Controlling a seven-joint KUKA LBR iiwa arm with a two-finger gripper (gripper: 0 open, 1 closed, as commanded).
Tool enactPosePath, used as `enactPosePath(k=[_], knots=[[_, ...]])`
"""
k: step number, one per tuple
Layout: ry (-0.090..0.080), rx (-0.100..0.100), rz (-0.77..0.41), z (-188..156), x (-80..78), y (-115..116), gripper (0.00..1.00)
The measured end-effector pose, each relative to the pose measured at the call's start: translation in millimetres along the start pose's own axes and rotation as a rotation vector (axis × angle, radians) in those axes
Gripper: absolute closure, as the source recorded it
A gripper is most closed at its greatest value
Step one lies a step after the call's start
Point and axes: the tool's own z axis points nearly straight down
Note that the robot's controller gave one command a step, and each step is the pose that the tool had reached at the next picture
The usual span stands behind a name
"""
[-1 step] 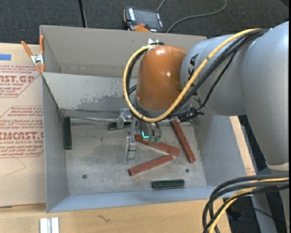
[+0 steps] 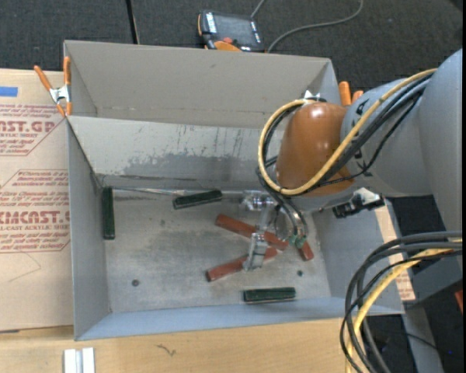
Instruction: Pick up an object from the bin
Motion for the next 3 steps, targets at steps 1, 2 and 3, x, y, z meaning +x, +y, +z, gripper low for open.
enactPosePath(k=[1, 2, 3], knots=[[0.0, -0.005, 0.036, 30.5, -8.5, -9.2, 0.0], [-0.005, -0.005, 0.035, 28.5, -9.7, -9.0, 1.0], [-0.014, -0.005, 0.055, -170.7, -15.6, -0.5, 1.0]])
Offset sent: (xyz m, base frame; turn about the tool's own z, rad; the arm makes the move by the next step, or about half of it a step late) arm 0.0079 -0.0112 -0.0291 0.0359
